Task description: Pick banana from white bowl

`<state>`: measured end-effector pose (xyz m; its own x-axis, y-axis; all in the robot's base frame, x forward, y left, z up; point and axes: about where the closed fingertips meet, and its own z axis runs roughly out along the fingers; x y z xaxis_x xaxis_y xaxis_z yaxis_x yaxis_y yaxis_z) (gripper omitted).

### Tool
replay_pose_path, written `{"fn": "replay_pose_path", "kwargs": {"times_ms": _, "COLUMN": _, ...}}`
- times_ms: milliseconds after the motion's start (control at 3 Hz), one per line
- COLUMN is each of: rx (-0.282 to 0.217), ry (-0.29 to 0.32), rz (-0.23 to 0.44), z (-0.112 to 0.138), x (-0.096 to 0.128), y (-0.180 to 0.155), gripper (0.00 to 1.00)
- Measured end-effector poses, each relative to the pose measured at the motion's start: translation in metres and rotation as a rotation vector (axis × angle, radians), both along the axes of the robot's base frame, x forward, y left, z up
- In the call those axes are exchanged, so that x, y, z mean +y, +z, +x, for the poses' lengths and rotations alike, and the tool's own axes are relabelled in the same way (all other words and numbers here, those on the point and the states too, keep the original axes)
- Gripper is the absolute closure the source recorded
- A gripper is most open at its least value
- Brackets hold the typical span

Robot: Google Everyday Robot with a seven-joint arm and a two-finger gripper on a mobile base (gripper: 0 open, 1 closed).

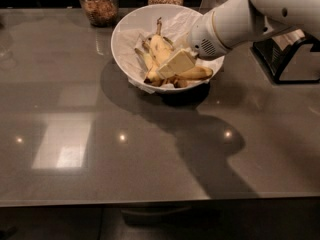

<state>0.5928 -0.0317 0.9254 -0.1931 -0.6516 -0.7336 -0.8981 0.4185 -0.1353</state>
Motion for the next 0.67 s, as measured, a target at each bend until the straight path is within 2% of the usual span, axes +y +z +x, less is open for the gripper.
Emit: {"fn": "replay_pose_path", "kwargs": {"times_ms": 667, "rx": 0.014, "ry": -0.042, "rz": -0.060, "z": 0.012, "x": -0.011, "y": -0.020, "gripper": 0.38}}
